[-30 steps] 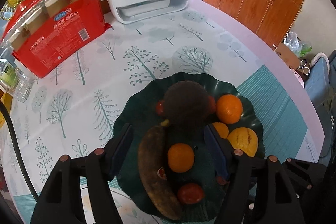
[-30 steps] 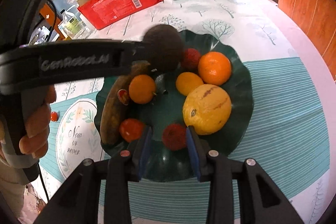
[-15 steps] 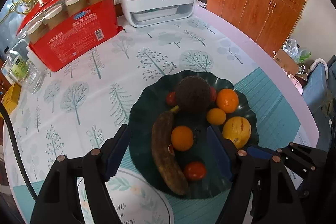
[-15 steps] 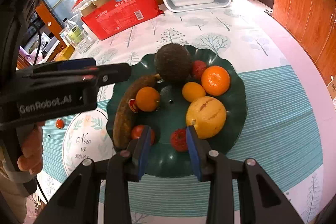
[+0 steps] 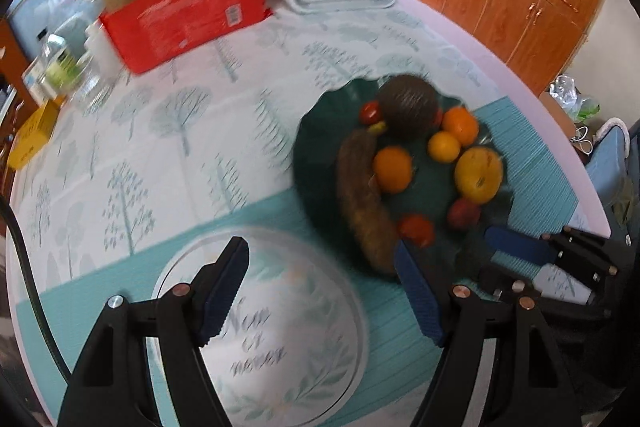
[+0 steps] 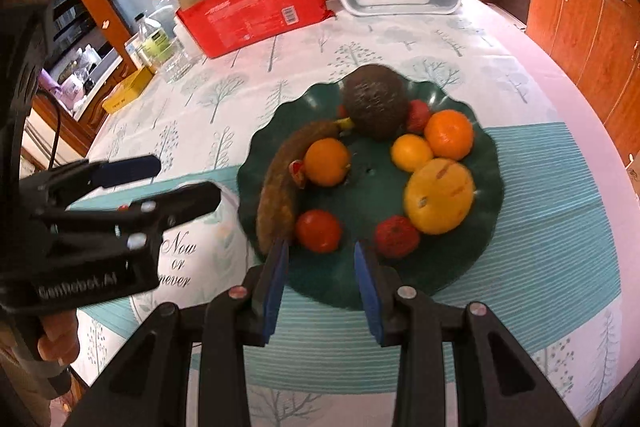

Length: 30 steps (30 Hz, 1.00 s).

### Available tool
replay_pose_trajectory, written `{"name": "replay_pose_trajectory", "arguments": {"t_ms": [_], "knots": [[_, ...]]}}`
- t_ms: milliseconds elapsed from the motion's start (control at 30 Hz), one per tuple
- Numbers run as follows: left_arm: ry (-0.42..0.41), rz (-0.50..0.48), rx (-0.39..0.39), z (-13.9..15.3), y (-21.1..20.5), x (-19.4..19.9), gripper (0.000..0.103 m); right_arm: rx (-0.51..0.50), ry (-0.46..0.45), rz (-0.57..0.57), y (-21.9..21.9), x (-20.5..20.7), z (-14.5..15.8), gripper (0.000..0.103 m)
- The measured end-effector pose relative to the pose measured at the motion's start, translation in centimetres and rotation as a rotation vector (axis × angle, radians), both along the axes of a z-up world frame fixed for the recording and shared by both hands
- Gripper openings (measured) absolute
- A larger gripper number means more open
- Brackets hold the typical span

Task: Organize fruits
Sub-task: 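Move both tools away from the green plate toward a small red tomato on the cloth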

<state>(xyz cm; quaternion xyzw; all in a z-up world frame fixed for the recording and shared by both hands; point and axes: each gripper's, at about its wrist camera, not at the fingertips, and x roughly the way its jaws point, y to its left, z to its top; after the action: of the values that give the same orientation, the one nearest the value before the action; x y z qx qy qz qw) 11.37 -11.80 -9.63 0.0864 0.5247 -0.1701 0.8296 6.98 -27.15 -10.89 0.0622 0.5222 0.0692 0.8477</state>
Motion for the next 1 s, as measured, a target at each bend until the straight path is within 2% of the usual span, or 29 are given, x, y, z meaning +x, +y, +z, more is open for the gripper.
{"name": "replay_pose_trajectory", "arguments": {"t_ms": [400, 667, 933, 1000], "knots": [[0.051, 0.19, 0.001, -1.5, 11.2, -3.0, 0.074, -0.016, 0.018, 0.133, 8.5, 0.2, -0.5, 0.035], [-0.012, 0.364, 0.014, -0.1, 19.8, -3.4, 0.074, -0.01, 0.004, 0.273, 16.3, 1.9, -0.3, 0.035], [-0.075, 0.513, 0.027, 0.6, 26.6, -3.0, 0.077, -0.01, -0.037, 0.375, 22.7, 4.1, 0.5, 0.035], [-0.088, 0.55, 0.03, 0.6, 28.0, -2.9, 0.081, -0.014, -0.042, 0.398, 24.1, 4.8, 0.4, 0.035]]}}
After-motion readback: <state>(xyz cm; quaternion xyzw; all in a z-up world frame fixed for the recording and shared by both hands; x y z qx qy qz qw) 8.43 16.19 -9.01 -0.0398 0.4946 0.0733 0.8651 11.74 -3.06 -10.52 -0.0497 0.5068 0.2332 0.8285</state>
